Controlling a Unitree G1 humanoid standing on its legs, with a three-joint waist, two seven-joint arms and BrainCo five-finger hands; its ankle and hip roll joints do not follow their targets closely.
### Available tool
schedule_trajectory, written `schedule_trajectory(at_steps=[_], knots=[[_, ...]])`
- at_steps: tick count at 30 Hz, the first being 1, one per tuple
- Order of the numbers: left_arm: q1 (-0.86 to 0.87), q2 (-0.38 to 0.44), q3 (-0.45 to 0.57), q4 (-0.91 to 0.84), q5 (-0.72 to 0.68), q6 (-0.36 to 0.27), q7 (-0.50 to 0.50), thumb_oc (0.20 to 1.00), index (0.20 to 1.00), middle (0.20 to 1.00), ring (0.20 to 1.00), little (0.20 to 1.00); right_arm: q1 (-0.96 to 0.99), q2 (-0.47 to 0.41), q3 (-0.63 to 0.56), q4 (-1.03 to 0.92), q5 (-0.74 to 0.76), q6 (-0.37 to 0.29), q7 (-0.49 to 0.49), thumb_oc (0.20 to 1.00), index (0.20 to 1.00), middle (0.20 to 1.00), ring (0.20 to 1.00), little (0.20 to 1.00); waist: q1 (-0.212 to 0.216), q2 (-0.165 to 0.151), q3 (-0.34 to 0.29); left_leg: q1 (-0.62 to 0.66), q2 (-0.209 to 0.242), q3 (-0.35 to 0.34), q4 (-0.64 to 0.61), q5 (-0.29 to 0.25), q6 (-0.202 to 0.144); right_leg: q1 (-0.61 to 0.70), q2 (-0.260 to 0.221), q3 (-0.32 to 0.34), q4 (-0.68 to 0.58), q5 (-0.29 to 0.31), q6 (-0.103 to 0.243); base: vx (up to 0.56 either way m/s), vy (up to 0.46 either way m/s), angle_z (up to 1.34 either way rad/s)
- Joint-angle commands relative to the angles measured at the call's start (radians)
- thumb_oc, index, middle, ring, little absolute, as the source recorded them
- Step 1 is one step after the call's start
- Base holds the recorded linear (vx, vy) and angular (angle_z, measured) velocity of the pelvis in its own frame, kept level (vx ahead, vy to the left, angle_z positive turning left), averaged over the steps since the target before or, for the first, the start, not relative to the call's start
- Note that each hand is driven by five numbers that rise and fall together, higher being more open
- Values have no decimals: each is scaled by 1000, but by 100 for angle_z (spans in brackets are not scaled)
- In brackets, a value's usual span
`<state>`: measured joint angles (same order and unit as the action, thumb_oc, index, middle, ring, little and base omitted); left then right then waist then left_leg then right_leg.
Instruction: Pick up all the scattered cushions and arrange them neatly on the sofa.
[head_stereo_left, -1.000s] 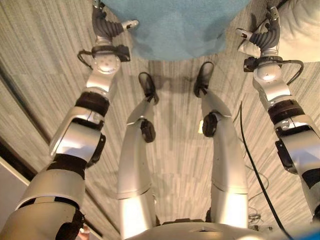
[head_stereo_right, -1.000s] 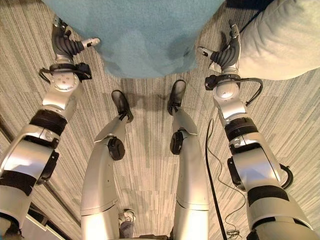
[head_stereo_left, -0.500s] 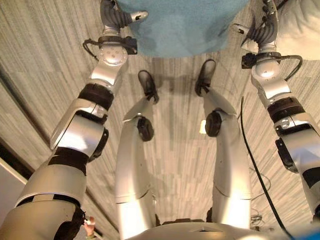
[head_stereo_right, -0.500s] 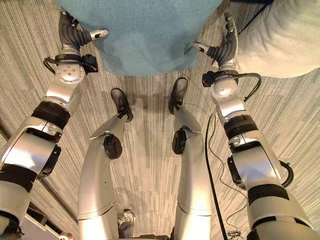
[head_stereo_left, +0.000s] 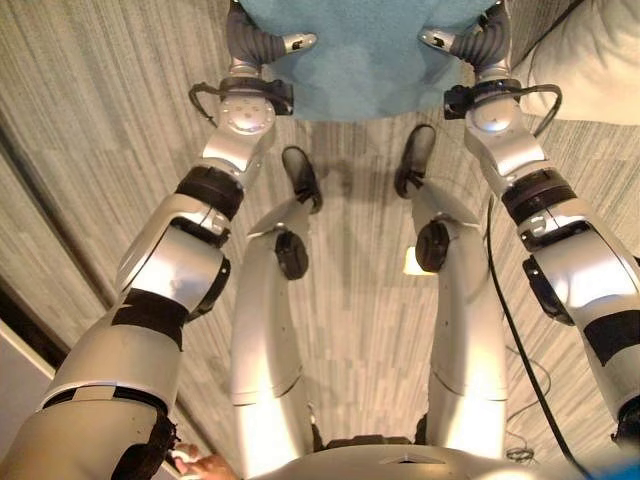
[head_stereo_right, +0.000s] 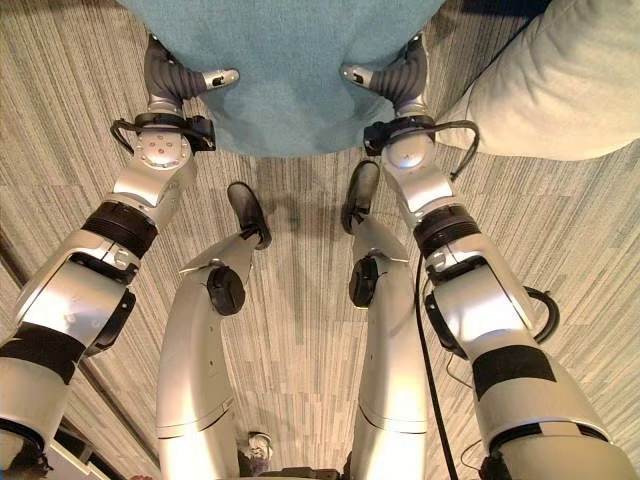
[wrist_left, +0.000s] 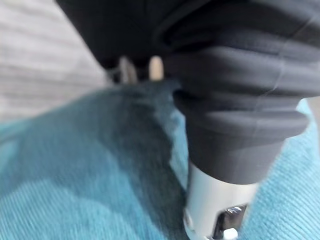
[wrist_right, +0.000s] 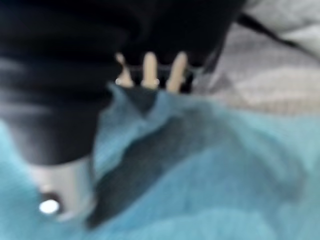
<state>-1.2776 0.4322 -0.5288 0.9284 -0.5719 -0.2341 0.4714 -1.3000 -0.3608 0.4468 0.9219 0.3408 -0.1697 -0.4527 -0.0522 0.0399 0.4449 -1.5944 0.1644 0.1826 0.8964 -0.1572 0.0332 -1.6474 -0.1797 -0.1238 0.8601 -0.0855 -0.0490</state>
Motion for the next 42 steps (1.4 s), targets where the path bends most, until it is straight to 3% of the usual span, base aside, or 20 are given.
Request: schedule_trajectory(at_steps=[1, 4, 10, 13, 17, 24, 28, 29, 32, 35, 37, 42], knots=[[-41, -85, -2, -79, 7, -68, -48, 200, 200, 200, 200, 200, -102, 83, 79, -126, -8, -97, 31, 200, 200, 200, 200, 200, -19, 59, 16, 47, 44, -105, 0, -7, -72, 77, 39, 43, -12, -30, 153, 0, 0, 0], [10, -67, 34, -123, -2, -75, -39, 200, 200, 200, 200, 200, -51, 73, 24, -228, -6, -126, 21, 200, 200, 200, 200, 200, -23, 49, -12, 44, 40, -104, 0, -10, -75, 77, 43, 44, -11, -34, 151, 0, 0, 0], [66, -58, 75, -169, -15, -89, -33, 200, 200, 200, 200, 200, 15, 27, -11, -287, -61, -119, 7, 200, 200, 200, 200, 200, -31, 37, -48, 46, 35, -99, -11, -14, -74, 77, 47, 42, -19, -33, 149, 0, 0, 0], [130, -72, 106, -246, -9, -100, -41, 200, 200, 200, 200, 200, 94, 2, -56, -353, -106, -116, -5, 200, 200, 200, 200, 200, -44, 26, -110, 86, 24, -67, -89, -11, -68, 86, 47, 50, -53, -24, 149, -18, 42, 1], [226, -98, 117, -350, 47, -100, -64, 200, 200, 200, 200, 200, 223, 12, -102, -417, -88, -131, 14, 200, 200, 200, 200, 200, -61, 19, -124, 282, 4, -38, -243, 4, -66, 259, 39, 31, -163, 0, 165, -62, 67, 7], [424, -144, 129, -451, 74, -117, -137, 200, 200, 200, 200, 200, 433, 5, -113, -497, -100, -128, 87, 200, 200, 200, 200, 200, -79, -3, -165, 568, -11, -34, -411, 22, -95, 534, 10, -2, -339, 44, 183, -2, 5, 0], [484, -165, 132, -469, 60, -120, -155, 200, 200, 200, 200, 200, 501, 4, -118, -520, -124, -127, 97, 200, 200, 200, 200, 200, -80, -11, -182, 669, -15, -29, -474, 31, -105, 628, -2, -10, -398, 57, 191, -2, -17, 2], [558, -183, 127, -504, 52, -120, -175, 200, 200, 200, 200, 200, 587, -13, -124, -558, -149, -117, 114, 200, 200, 200, 200, 200, -88, -31, -200, 796, -34, -23, -554, 76, -105, 740, -13, -28, -470, 97, 185, 16, -74, 8], [615, -192, 122, -525, 52, -121, -190, 200, 200, 200, 200, 200, 656, -23, -128, -588, -156, -116, 132, 200, 200, 200, 200, 200, -89, -45, -216, 889, -43, -19, -587, 81, -110, 835, -11, -42, -509, 94, 179, 78, -62, 13], [734, -212, 123, -565, 22, -113, -224, 200, 200, 200, 200, 200, 791, -21, -163, -634, -171, -112, 153, 200, 200, 200, 200, 200, -92, -61, -242, 1076, -55, -12, -648, 81, -113, 1011, 1, -60, -566, 87, 173, 155, -66, 6], [753, -212, 126, -572, 19, -111, -229, 200, 200, 200, 200, 200, 812, -21, -169, -642, -170, -112, 155, 200, 200, 200, 200, 200, -90, -64, -241, 1112, -56, -6, -650, 81, -115, 1055, 6, -61, -577, 82, 170, 94, -38, 0], [898, -188, 147, -604, 41, -91, -267, 200, 200, 200, 200, 200, 950, -39, -216, -657, -178, -109, 185, 200, 200, 200, 200, 200, -94, -80, -269, 1280, -23, 26, -626, 71, -145, 1290, 51, -61, -653, 31, 138, 124, -76, 1]])
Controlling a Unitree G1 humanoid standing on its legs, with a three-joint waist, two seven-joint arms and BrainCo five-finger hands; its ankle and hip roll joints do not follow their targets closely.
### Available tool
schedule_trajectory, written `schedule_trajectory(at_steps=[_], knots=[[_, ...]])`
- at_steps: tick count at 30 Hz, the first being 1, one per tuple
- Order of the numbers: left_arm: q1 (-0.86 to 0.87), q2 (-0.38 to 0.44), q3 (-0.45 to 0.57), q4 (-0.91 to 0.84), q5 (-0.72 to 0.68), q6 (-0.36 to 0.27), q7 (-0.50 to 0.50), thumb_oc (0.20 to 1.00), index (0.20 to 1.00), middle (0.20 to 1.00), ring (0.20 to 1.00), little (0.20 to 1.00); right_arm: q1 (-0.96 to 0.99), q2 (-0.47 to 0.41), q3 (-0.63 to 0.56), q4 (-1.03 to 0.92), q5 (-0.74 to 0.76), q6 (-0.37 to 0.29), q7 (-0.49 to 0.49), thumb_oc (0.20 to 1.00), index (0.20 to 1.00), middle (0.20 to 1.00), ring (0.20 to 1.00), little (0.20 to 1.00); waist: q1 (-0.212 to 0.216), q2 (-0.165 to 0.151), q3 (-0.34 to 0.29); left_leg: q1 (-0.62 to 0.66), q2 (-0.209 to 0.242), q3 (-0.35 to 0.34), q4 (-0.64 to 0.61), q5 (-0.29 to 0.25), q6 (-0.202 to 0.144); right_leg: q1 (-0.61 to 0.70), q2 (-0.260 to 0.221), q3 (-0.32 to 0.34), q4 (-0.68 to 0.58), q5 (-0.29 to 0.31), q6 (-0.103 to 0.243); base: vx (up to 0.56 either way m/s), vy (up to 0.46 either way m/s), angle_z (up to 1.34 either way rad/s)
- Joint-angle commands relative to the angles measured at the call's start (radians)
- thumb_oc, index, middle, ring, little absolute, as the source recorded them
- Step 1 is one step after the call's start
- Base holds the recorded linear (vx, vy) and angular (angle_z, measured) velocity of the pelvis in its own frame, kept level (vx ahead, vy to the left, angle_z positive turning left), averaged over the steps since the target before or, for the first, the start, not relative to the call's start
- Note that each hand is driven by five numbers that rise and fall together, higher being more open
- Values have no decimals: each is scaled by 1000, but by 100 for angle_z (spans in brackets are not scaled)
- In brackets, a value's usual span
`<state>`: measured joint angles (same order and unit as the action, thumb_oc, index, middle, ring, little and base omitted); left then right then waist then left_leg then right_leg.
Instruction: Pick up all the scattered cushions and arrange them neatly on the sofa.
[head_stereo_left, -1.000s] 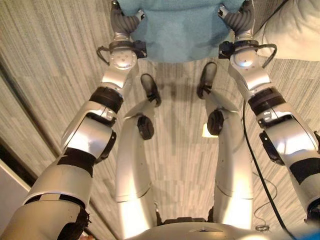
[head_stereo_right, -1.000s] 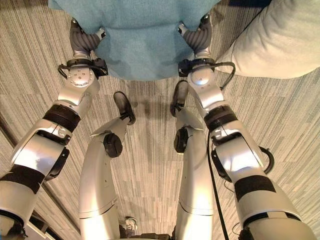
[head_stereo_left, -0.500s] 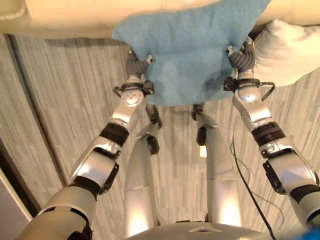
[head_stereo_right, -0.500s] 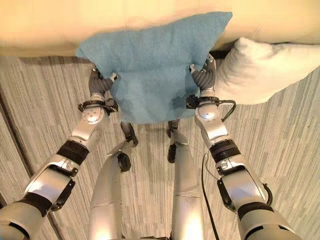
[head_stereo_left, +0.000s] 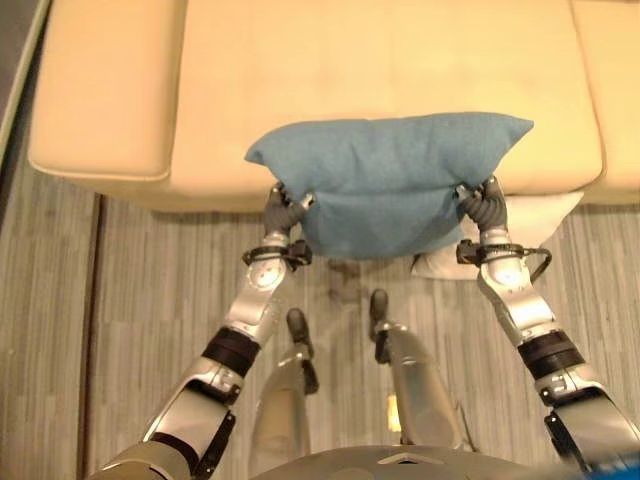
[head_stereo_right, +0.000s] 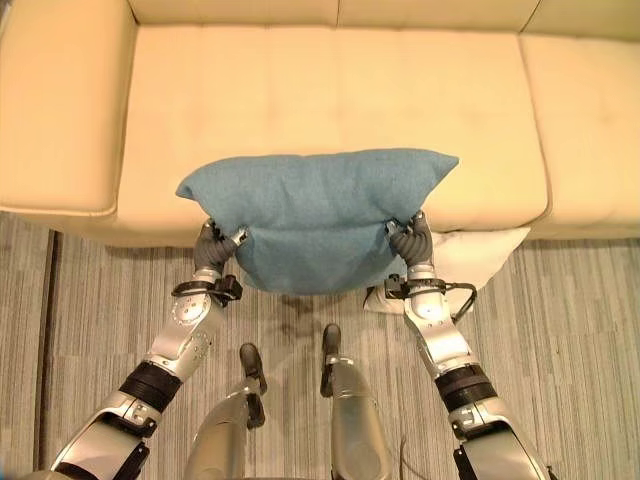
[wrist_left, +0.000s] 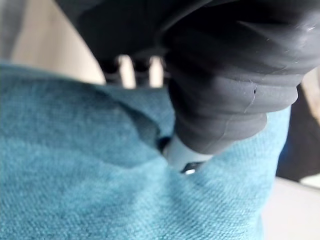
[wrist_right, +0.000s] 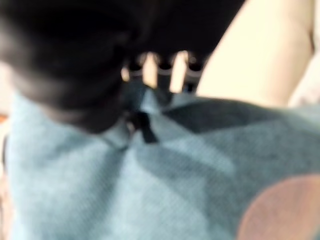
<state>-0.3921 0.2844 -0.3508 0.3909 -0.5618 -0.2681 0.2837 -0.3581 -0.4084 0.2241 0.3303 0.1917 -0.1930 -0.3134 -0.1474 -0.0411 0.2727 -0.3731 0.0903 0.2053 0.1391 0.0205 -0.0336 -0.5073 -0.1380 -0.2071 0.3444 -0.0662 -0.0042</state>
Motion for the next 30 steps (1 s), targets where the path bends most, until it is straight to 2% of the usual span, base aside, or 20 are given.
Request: schedule_trajectory(at_steps=[1, 3, 4, 6, 8, 9, 10, 11, 12, 14, 17, 18, 19, 20, 22, 23, 24, 27, 28, 30], knots=[[33, -37, -25, -69, 37, -52, -84, 200, 200, 200, 200, 200, 27, 4, 2, -68, -30, -84, 51, 200, 200, 200, 200, 200, 2, -4, -103, 68, 58, 7, 157, -100, -89, 191, 19, 20, -159, 5, 88, 105, -97, 11], [81, -37, -8, -72, 25, -51, -93, 200, 200, 200, 200, 200, 56, -1, -6, -66, -24, -80, 64, 200, 200, 200, 200, 200, 11, -17, -113, 80, 66, 5, 241, -67, -114, 259, 33, 11, -184, -7, 73, 93, -68, 17], [81, -36, -8, -72, 25, -51, -93, 200, 200, 200, 200, 200, 56, -1, -6, -66, -24, -80, 64, 200, 200, 200, 200, 200, 10, -18, -115, 79, 64, 5, 237, -62, -113, 258, 31, 11, -187, -4, 73, 143, -15, 19], [140, -41, 5, -74, 22, -38, -97, 200, 200, 200, 200, 200, 102, -4, -15, -65, -28, -70, 77, 200, 200, 200, 200, 200, 19, -31, -144, 85, 69, 24, 214, -84, -91, 314, 29, 5, -202, -14, 77, 167, 9, 10], [156, -41, 9, -77, 25, -32, -99, 200, 200, 200, 200, 200, 115, -4, -18, -61, -29, -66, 81, 200, 200, 200, 200, 200, 22, -30, -154, 92, 73, 31, 175, -81, -84, 332, 29, 4, -207, -14, 81, 198, 62, 7], [181, -41, 13, -72, 29, -19, -96, 200, 200, 200, 200, 200, 136, 3, -19, -52, -25, -57, 82, 200, 200, 200, 200, 200, 43, -29, -165, 86, 81, 53, 77, -24, -83, 388, 37, 1, -224, -22, 89, 245, 91, 12], [182, -41, 13, -72, 30, -19, -95, 200, 200, 200, 200, 200, 136, 3, -19, -52, -25, -58, 82, 200, 200, 200, 200, 200, 44, -30, -164, 91, 79, 54, 73, -23, -83, 391, 36, 2, -226, -22, 89, 320, 124, 22], [210, -39, 21, -75, 30, -16, -96, 200, 200, 200, 200, 200, 154, 10, -20, -48, -14, -57, 86, 200, 200, 200, 200, 200, 71, -34, -165, 72, 77, 41, 33, 25, -91, 448, 49, 9, -246, -34, 91, 156, 53, 34], [211, -39, 20, -75, 29, -16, -96, 200, 200, 200, 200, 200, 155, 10, -20, -49, -14, -56, 86, 200, 200, 200, 200, 200, 71, -35, -164, 74, 76, 42, 32, 26, -91, 451, 49, 9, -247, -34, 91, 244, 115, 31], [262, -45, 18, -83, 32, -3, -121, 200, 200, 200, 200, 200, 182, 20, -47, -70, -2, -61, 105, 200, 200, 200, 200, 200, 67, -22, -191, 172, 55, 64, -30, 3, -78, 499, 40, 8, -242, -43, 111, 334, 181, -11], [279, -44, 22, -93, 24, 0, -125, 200, 200, 200, 200, 200, 183, 23, -59, -84, 8, -66, 107, 200, 200, 200, 200, 200, 73, -19, -197, 203, 36, 81, -28, -21, -58, 501, 13, 20, -208, -42, 132, 218, 169, -36], [288, -34, 20, -95, 33, 2, -132, 200, 200, 200, 200, 200, 174, 33, -63, -89, 15, -70, 113, 200, 200, 200, 200, 200, 77, -17, -192, 235, 12, 100, -25, -52, -26, 480, -27, 39, -106, -13, 162, 248, 299, -40], [294, -30, 25, -101, 33, 0, -133, 200, 200, 200, 200, 200, 170, 33, -64, -92, 16, -72, 114, 200, 200, 200, 200, 200, 80, -16, -192, 243, -3, 106, -25, -65, -9, 461, -44, 47, -55, 17, 176, 159, 223, -46], [293, -30, 25, -101, 33, 1, -133, 200, 200, 200, 200, 200, 169, 33, -64, -92, 16, -72, 114, 200, 200, 200, 200, 200, 81, -15, -195, 240, -1, 108, -27, -62, -9, 458, -42, 49, -57, 20, 175, 96, 142, -31], [298, -18, 26, -109, 46, 4, -139, 200, 200, 200, 200, 200, 160, 31, -66, -100, 8, -67, 122, 200, 200, 200, 200, 200, 71, -10, -180, 276, -21, 115, -32, -82, 23, 399, -69, 79, 91, 100, 193, 134, 182, -32], [292, -9, 29, -112, 59, -2, -136, 200, 200, 200, 200, 200, 155, 38, -58, -102, 13, -72, 128, 200, 200, 200, 200, 200, 71, 7, -172, 290, -21, 122, -34, -98, 44, 348, -66, 92, 181, 107, 192, 193, 216, -25], [289, -6, 32, -113, 59, -4, -134, 200, 200, 200, 200, 200, 148, 42, -51, -101, 15, -71, 131, 200, 200, 200, 200, 200, 73, 9, -166, 313, -30, 126, -37, -111, 48, 318, -78, 84, 209, 92, 184, 144, 152, -18], [282, -9, 39, -108, 58, -9, -132, 200, 200, 200, 200, 200, 137, 39, -41, -95, 11, -69, 136, 200, 200, 200, 200, 200, 69, 12, -166, 342, -42, 124, -60, -120, 47, 281, -75, 59, 153, 68, 174, 142, 31, -22], [284, -8, 42, -110, 57, -11, -133, 200, 200, 200, 200, 200, 133, 33, -40, -93, 10, -66, 140, 200, 200, 200, 200, 200, 65, 14, -170, 359, -45, 122, -76, -126, 43, 265, -69, 43, 102, 53, 169, 247, -39, -22], [278, -7, 44, -119, 59, -12, -135, 200, 200, 200, 200, 200, 124, 22, -36, -97, 9, -65, 147, 200, 200, 200, 200, 200, 55, 5, -171, 388, -56, 122, -90, -140, 33, 232, -62, 2, -60, 69, 171, 258, -104, -27]])
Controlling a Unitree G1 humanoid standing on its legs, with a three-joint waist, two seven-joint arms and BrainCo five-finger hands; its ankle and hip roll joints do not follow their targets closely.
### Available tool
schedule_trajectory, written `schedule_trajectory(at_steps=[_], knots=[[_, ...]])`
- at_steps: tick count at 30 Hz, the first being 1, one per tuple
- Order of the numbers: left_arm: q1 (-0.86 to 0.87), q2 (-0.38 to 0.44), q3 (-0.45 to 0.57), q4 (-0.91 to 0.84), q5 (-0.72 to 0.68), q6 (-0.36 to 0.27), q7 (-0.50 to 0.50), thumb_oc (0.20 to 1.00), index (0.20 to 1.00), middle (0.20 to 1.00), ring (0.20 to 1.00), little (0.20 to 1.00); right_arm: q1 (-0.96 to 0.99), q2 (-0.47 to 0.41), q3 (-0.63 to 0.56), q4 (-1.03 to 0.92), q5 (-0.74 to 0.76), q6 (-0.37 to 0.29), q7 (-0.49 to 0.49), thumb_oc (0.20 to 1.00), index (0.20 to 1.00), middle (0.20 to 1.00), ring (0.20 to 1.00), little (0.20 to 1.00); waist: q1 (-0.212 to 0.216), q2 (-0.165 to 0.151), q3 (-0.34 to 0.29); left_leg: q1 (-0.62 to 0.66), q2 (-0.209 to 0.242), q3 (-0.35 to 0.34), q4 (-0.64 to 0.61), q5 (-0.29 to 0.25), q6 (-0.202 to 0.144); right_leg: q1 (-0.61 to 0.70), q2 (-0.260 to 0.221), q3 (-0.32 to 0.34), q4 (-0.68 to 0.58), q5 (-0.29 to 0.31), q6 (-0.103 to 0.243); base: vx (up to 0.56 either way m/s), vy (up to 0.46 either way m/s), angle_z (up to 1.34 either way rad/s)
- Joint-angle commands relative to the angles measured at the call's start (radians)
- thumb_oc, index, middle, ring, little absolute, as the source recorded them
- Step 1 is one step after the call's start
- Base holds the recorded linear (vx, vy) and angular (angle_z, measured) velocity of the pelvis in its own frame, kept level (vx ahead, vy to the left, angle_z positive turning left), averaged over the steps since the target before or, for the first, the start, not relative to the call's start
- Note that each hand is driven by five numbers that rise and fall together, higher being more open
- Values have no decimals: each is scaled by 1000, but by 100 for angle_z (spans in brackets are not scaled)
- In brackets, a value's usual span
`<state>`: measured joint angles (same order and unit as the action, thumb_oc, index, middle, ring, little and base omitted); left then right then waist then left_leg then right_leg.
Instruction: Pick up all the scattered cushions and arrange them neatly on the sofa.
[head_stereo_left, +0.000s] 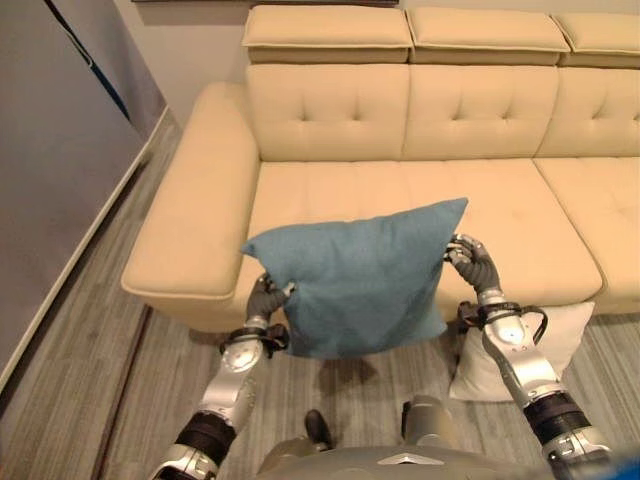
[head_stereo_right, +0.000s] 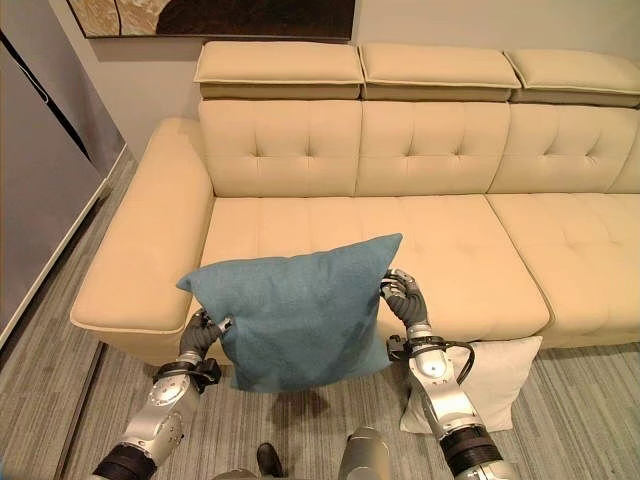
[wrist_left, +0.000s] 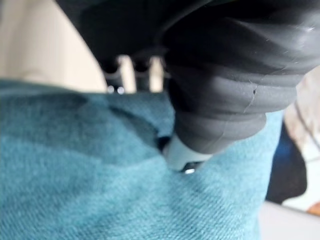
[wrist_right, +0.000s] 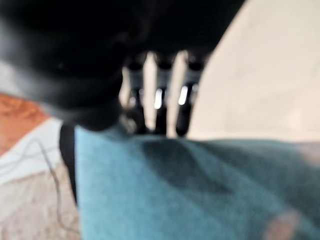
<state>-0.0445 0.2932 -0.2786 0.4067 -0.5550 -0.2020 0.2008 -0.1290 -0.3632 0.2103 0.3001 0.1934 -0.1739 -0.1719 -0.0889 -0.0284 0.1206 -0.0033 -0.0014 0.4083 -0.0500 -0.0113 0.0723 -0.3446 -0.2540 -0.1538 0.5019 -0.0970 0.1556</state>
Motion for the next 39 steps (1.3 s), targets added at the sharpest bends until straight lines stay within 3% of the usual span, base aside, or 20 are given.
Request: schedule_trajectory(at_steps=[1, 2, 6, 8, 9, 12, 14, 16, 17, 19, 20, 22, 32, 39], knots=[[-75, -18, -27, -136, 55, -79, -52, 200, 200, 200, 200, 200, -107, -27, -23, -66, 7, -85, 6, 200, 200, 200, 200, 200, -11, -11, -18, 35, 31, -86, 95, -118, -79, 58, 66, -63, -298, 121, 15, 329, -182, -24], [-95, -17, -27, -130, 68, -87, -55, 200, 200, 200, 200, 200, -108, -35, -29, -59, 1, -83, 4, 200, 200, 200, 200, 200, -34, -22, -19, 58, 21, -94, 87, -130, -90, 32, 87, -49, -407, 156, 33, 263, -140, -21], [-126, -43, -47, -105, 67, -93, -73, 200, 200, 200, 200, 200, -89, -53, -39, -72, 6, -92, 10, 200, 200, 200, 200, 200, -53, -35, -24, 71, 1, -109, 125, -176, -99, 56, 95, 4, -417, 182, 36, 215, -136, 20], [-119, -68, -64, -104, 47, -91, -90, 200, 200, 200, 200, 200, -53, -73, -53, -84, 0, -86, 19, 200, 200, 200, 200, 200, -72, -30, -33, 58, 12, -116, 207, -202, -117, 77, 92, 5, -403, 173, 15, 223, -164, 34], [-117, -82, -75, -105, 37, -91, -93, 200, 200, 200, 200, 200, -37, -84, -64, -87, 0, -89, 18, 200, 200, 200, 200, 200, -83, -29, -35, 36, 32, -110, 291, -204, -140, 96, 89, -8, -400, 166, 3, 199, -204, 26], [-117, -99, -95, -108, 28, -78, -113, 200, 200, 200, 200, 200, 9, -107, -92, -95, 8, -87, 21, 200, 200, 200, 200, 200, -97, -30, -31, -44, 125, -79, 517, -104, -205, 167, 101, -39, -409, 127, -47, 158, -205, 40], [-105, -99, -94, -112, 37, -63, -128, 200, 200, 200, 200, 200, 28, -108, -98, -92, 18, -77, 27, 200, 200, 200, 200, 200, -86, -33, -29, -98, 156, -79, 562, -92, -201, 218, 119, -41, -429, 91, -72, 158, -149, 38], [-102, -100, -92, -116, 39, -60, -126, 200, 200, 200, 200, 200, 35, -105, -99, -95, 19, -74, 30, 200, 200, 200, 200, 200, -79, -39, -32, -117, 152, -90, 528, -108, -188, 231, 120, -37, -440, 87, -70, 165, -41, -19], [-94, -95, -90, -124, 51, -58, -127, 200, 200, 200, 200, 200, 39, -106, -100, -94, 10, -73, 30, 200, 200, 200, 200, 200, -70, -39, -38, -121, 146, -111, 393, -111, -172, 249, 125, -28, -454, 80, -63, 242, 35, -22], [-96, -93, -84, -129, 57, -63, -113, 200, 200, 200, 200, 200, 35, -101, -94, -86, 12, -74, 24, 200, 200, 200, 200, 200, -48, -30, -37, -134, 144, -160, 252, -38, -182, 272, 139, -9, -462, 67, -58, 254, 90, -16], [-97, -85, -77, -145, 53, -70, -103, 200, 200, 200, 200, 200, 28, -98, -91, -79, 14, -74, 17, 200, 200, 200, 200, 200, -31, -28, -39, -140, 145, -218, 156, 16, -192, 293, 154, 10, -469, 54, -60, 195, 66, -40], [-93, -82, -77, -155, 55, -69, -113, 200, 200, 200, 200, 200, 34, -93, -103, -79, 11, -73, 20, 200, 200, 200, 200, 200, -37, -17, -52, -100, 145, -197, 92, 21, -192, 311, 162, 5, -466, 41, -57, 254, 97, -54], [-174, -44, -66, -203, 97, -85, -62, 200, 200, 200, 200, 200, -63, -95, -110, -118, -21, -71, -32, 200, 200, 200, 200, 200, -21, -11, -65, -27, 81, -135, 49, -3, -149, 312, 114, 49, -413, 27, -29, 131, 101, -17], [-587, -16, -101, -105, 126, -157, 105, 200, 200, 200, 200, 200, -507, -139, 46, -70, -77, -74, -136, 200, 200, 200, 200, 200, 1, -2, -14, -142, 73, -91, 66, -6, -137, 148, 89, 75, -407, 80, 1, -63, 33, -20]])
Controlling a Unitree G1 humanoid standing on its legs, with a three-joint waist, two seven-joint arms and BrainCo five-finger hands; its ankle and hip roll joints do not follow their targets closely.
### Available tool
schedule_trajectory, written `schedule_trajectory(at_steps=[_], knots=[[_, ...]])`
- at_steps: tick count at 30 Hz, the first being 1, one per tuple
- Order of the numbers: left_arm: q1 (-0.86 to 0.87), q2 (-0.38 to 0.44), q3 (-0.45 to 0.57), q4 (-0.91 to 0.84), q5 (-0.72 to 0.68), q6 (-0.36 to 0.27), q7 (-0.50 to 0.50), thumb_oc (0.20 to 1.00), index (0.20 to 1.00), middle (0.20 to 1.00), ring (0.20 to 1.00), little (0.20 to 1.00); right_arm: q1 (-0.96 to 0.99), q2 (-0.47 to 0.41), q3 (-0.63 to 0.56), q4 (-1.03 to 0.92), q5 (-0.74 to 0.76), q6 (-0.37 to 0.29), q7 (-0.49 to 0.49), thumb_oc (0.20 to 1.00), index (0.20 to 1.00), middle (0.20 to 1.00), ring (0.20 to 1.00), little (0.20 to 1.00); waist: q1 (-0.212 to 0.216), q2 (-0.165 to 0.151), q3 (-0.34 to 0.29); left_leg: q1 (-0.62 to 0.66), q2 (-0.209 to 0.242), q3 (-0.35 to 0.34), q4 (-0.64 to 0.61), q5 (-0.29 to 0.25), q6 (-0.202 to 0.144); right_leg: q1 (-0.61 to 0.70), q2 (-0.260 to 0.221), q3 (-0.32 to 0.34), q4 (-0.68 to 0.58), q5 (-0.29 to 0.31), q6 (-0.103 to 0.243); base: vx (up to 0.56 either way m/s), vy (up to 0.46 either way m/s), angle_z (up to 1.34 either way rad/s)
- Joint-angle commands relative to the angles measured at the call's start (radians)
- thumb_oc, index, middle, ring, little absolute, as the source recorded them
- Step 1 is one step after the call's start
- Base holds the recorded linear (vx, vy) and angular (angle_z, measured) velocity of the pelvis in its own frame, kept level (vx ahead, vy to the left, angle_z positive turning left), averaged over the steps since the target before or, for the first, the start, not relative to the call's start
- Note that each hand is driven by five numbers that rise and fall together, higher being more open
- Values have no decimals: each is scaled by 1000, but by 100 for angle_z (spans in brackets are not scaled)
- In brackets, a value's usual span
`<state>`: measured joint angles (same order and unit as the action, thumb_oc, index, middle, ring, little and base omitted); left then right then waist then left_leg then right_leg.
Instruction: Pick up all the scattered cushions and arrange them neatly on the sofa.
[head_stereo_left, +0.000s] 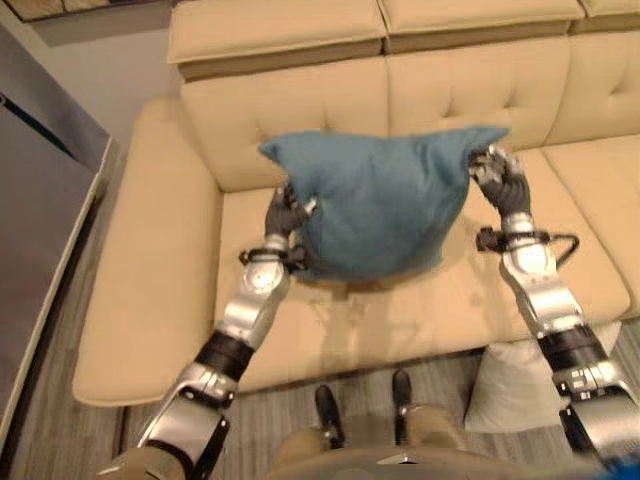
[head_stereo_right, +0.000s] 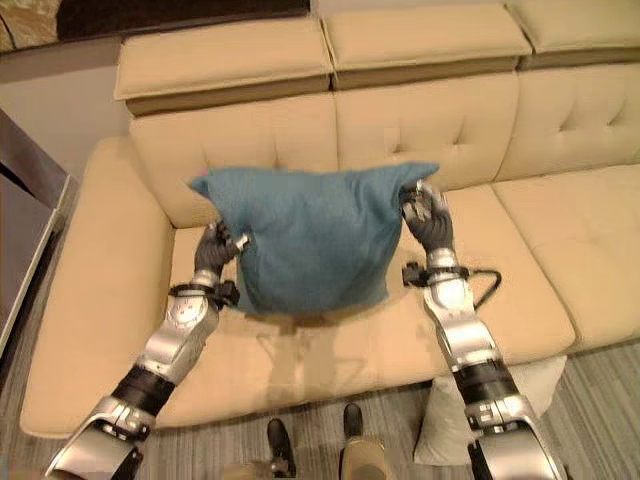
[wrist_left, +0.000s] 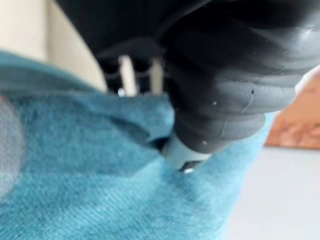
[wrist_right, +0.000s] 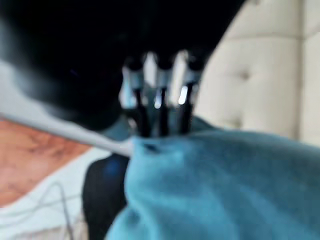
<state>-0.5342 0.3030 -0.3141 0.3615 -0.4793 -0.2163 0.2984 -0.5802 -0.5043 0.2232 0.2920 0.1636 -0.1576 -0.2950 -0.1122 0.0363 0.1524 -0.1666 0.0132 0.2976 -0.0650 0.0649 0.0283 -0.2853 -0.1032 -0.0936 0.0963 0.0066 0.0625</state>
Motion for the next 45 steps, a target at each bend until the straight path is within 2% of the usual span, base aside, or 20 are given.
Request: schedule_trajectory(at_steps=[1, 7, 9, 12, 14, 17, 24, 25, 26, 27, 28, 34, 41, 42, 43, 44, 45], knots=[[-187, -15, -72, -12, 46, -154, 40, 200, 200, 200, 200, 200, -159, -17, 70, -18, -51, -90, -34, 200, 200, 200, 200, 200, 26, -68, -37, -5, 61, 19, 87, -81, -95, 64, -62, 16, -1, -16, 100, -23, -23, -12], [-401, 35, -87, 116, 69, -169, 110, 200, 200, 200, 200, 200, -395, -31, 133, 99, -45, -96, -78, 200, 200, 200, 200, 200, 33, -70, -23, -79, 58, 10, 83, -63, -98, -4, -54, 27, -25, 20, 115, 4, -5, -10], [-508, 65, -100, 186, 73, -175, 134, 200, 200, 200, 200, 200, -506, -46, 168, 166, -38, -97, -95, 200, 200, 200, 200, 200, 38, -75, -24, -123, 52, -5, 72, -51, -100, -44, -49, 33, -54, 49, 127, 27, -10, -13], [-578, 86, -106, 230, 80, -178, 153, 200, 200, 200, 200, 200, -579, -60, 192, 223, -33, -100, -106, 200, 200, 200, 200, 200, 43, -80, -21, -154, 50, -18, 67, -42, -102, -69, -46, 37, -74, 68, 133, 10, -3, -5], [-690, 120, -109, 309, 77, -180, 177, 200, 200, 200, 200, 200, -682, -77, 215, 312, -6, -105, -129, 200, 200, 200, 200, 200, 52, -86, -25, -197, 48, -32, 32, -19, -109, -105, -39, 33, -122, 95, 146, 0, 0, 0], [-744, 150, -109, 343, 76, -179, 187, 200, 200, 200, 200, 200, -738, -96, 223, 353, 7, -105, -141, 200, 200, 200, 200, 200, 58, -86, -28, -217, 47, -35, -8, 7, -119, -128, -35, 23, -152, 113, 153, 40, 4, -3], [-781, 202, -115, 399, 73, -176, 167, 200, 200, 200, 200, 200, -797, -141, 263, 382, -1, -95, -132, 200, 200, 200, 200, 200, 59, -87, -20, -260, 43, -51, -22, 22, -138, -162, -36, -7, -172, 121, 156, 46, 4, 6], [-779, 210, -118, 404, 75, -172, 163, 200, 200, 200, 200, 200, -801, -152, 270, 378, -8, -90, -136, 413, 413, 413, 413, 413, 59, -86, -13, -261, 41, -52, -22, 23, -138, -163, -37, -7, -172, 121, 155, 44, 20, 26], [-766, 233, -114, 392, 84, -168, 164, 200, 200, 200, 200, 200, -786, -174, 255, 360, -33, -84, -156, 1000, 1000, 1000, 1000, 1000, 58, -84, -5, -267, 36, -51, -22, 23, -139, -168, -38, -7, -171, 125, 155, 31, 16, 18], [-766, 233, -114, 392, 84, -167, 164, 200, 200, 200, 200, 200, -786, -174, 255, 360, -33, -83, -156, 1000, 1000, 1000, 1000, 1000, 58, -84, -6, -267, 36, -51, -22, 23, -139, -168, -38, -7, -171, 125, 155, 45, 37, 14], [-724, 255, -94, 369, 97, -163, 160, 200, 200, 200, 200, 200, -729, -213, 198, 314, -70, -69, -187, 1000, 1000, 1000, 1000, 1000, 46, -82, 2, -278, 33, -47, -22, 26, -138, -180, -39, -6, -169, 132, 154, 37, 27, 17], [-614, 257, -67, 318, 118, -149, 126, 200, 200, 200, 200, 200, -557, -266, 88, 245, -123, -46, -199, 1000, 1000, 1000, 1000, 1000, 27, -80, 7, -278, 30, -39, -22, 14, -139, -183, -42, -4, -163, 125, 156, 18, 14, 15], [-483, 189, -45, 241, 127, -137, 92, 200, 200, 200, 200, 200, -331, -289, -44, 194, -134, -48, -184, 1000, 1000, 1000, 1000, 1000, 9, -73, 25, -273, 28, -27, -22, 10, -137, -196, -44, 1, -149, 122, 161, -14, -14, -13], [-454, 173, -40, 225, 135, -133, 87, 263, 263, 263, 263, 263, -289, -282, -56, 196, -123, -50, -164, 1000, 1000, 1000, 1000, 1000, 7, -73, 28, -270, 30, -21, -22, 9, -137, -200, -44, 0, -147, 122, 163, -63, -54, -18], [-440, 165, -36, 219, 141, -133, 88, 263, 263, 263, 263, 263, -271, -279, -60, 201, -116, -52, -155, 1000, 1000, 1000, 1000, 1000, 6, -75, 32, -272, 31, -19, -22, 17, -137, -205, -43, 0, -146, 127, 164, -50, -54, -11], [-418, 153, -28, 206, 148, -130, 89, 1000, 1000, 1000, 1000, 1000, -249, -273, -65, 206, -108, -52, -143, 1000, 1000, 1000, 1000, 1000, 8, -76, 33, -267, 33, -15, -20, 12, -139, -202, -43, -1, -143, 124, 166, -58, -58, -17], [-404, 144, -24, 203, 155, -128, 91, 1000, 1000, 1000, 1000, 1000, -235, -268, -64, 211, -101, -54, -133, 1000, 1000, 1000, 1000, 1000, 8, -78, 34, -269, 33, -12, -21, 19, -138, -207, -43, -2, -142, 128, 163, -23, -60, -20]])
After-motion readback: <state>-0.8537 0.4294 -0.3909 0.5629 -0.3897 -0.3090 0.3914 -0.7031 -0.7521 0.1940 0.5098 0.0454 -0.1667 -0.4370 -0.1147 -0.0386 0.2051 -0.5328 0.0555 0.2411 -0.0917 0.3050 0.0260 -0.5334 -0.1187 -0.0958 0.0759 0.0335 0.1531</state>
